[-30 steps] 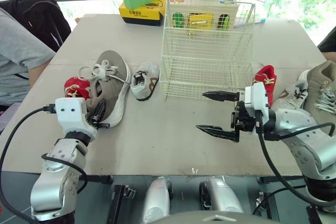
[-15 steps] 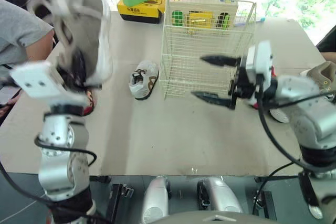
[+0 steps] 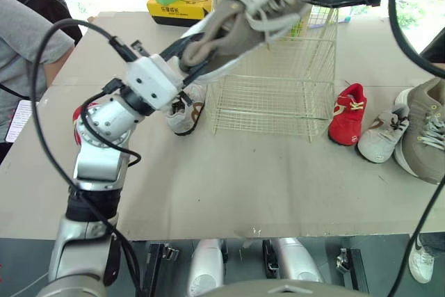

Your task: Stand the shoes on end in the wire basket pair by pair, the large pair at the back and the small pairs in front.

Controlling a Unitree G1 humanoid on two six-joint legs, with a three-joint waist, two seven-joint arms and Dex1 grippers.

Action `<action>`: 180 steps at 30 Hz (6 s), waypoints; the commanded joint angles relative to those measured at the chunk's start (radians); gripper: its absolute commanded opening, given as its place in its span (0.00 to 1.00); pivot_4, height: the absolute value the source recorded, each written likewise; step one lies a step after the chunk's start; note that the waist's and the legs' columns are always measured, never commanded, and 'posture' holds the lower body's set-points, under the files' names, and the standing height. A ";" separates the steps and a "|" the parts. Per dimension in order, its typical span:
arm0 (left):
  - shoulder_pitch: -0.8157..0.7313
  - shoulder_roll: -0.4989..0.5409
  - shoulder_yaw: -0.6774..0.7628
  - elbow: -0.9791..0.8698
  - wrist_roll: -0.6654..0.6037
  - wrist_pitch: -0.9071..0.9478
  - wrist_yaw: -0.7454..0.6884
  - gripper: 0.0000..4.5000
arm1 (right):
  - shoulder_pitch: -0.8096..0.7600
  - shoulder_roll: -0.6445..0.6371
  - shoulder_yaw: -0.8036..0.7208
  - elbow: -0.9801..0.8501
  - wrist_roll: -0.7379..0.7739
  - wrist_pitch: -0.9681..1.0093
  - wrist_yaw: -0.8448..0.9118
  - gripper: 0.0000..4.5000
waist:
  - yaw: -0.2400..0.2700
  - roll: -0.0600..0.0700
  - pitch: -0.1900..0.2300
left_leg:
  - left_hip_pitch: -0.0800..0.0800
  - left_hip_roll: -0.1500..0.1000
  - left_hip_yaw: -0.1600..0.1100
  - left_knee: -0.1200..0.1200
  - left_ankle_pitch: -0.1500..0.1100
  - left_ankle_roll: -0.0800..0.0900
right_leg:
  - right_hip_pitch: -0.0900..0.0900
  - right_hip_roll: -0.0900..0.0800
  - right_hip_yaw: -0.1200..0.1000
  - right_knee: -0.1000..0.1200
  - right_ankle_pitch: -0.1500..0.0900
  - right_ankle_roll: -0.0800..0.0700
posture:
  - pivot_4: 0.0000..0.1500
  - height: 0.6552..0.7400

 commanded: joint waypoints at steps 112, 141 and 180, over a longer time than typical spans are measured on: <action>-1.094 0.021 0.068 1.444 0.145 0.330 -0.656 1.00 | 1.446 0.214 -0.712 -1.197 0.717 0.398 -0.958 0.58 | -0.021 0.004 0.004 | -0.013 -0.004 -0.022 0.019 0.001 -0.002 | -0.006 0.004 -0.009 0.018 -0.001 0.002 | 1.00 1.00; -0.321 -0.445 0.173 0.103 -0.129 0.948 0.287 1.00 | 1.412 0.044 -0.795 -1.157 0.740 0.290 -0.779 0.58 | 0.006 0.007 0.001 | -0.011 -0.008 -0.040 0.025 0.002 -0.002 | 0.007 0.002 -0.010 0.016 -0.001 0.006 | 1.00 1.00; -0.739 -0.405 0.049 0.779 0.097 0.224 0.338 0.00 | 1.512 0.087 -0.670 -1.190 0.652 0.254 -0.846 0.58 | 0.004 0.006 0.002 | -0.011 -0.011 -0.040 0.024 0.002 -0.002 | 0.008 0.003 -0.015 0.015 -0.001 0.007 | 1.00 1.00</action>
